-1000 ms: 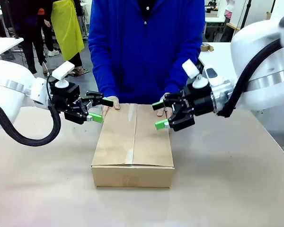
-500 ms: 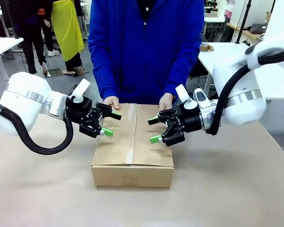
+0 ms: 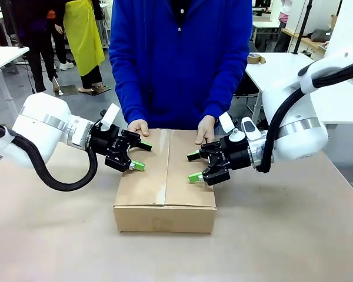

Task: Pack the gift set into the box.
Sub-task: Press and hold the closed box until the human finishes sealing it.

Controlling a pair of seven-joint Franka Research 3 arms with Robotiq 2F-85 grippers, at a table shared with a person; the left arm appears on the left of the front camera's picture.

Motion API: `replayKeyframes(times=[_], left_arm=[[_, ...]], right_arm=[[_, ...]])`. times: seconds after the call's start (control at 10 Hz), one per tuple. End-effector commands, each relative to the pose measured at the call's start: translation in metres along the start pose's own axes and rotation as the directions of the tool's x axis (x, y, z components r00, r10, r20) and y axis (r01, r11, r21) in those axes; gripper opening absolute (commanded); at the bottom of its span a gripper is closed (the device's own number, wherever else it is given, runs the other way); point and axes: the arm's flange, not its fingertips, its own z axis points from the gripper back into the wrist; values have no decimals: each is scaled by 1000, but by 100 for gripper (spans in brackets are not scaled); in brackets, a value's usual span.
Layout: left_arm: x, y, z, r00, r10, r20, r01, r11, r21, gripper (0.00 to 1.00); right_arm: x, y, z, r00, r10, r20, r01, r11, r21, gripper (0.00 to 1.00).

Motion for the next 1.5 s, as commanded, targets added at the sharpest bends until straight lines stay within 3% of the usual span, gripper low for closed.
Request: replayKeyframes(times=[0.0, 0.3, 0.5, 1.4], left_arm=[[5, -6, -3, 997, -3, -81, 3, 1000, -12, 100], [4, -10, -13, 984, -4, -175, -5, 999, -51, 100], [12, 0, -4, 995, -2, -103, 0, 1000, -26, 100], [12, 0, -4, 995, -2, -103, 0, 1000, -26, 100]], right_arm=[[-2, -9, -5, 997, 2, -73, -4, 1000, -25, 100], [1, -2, 0, 1000, 6, -9, -6, 1000, -1, 100], [1, -2, 0, 1000, 6, -9, -6, 1000, -1, 100], [1, -2, 0, 1000, 6, -9, -6, 1000, -1, 100]])
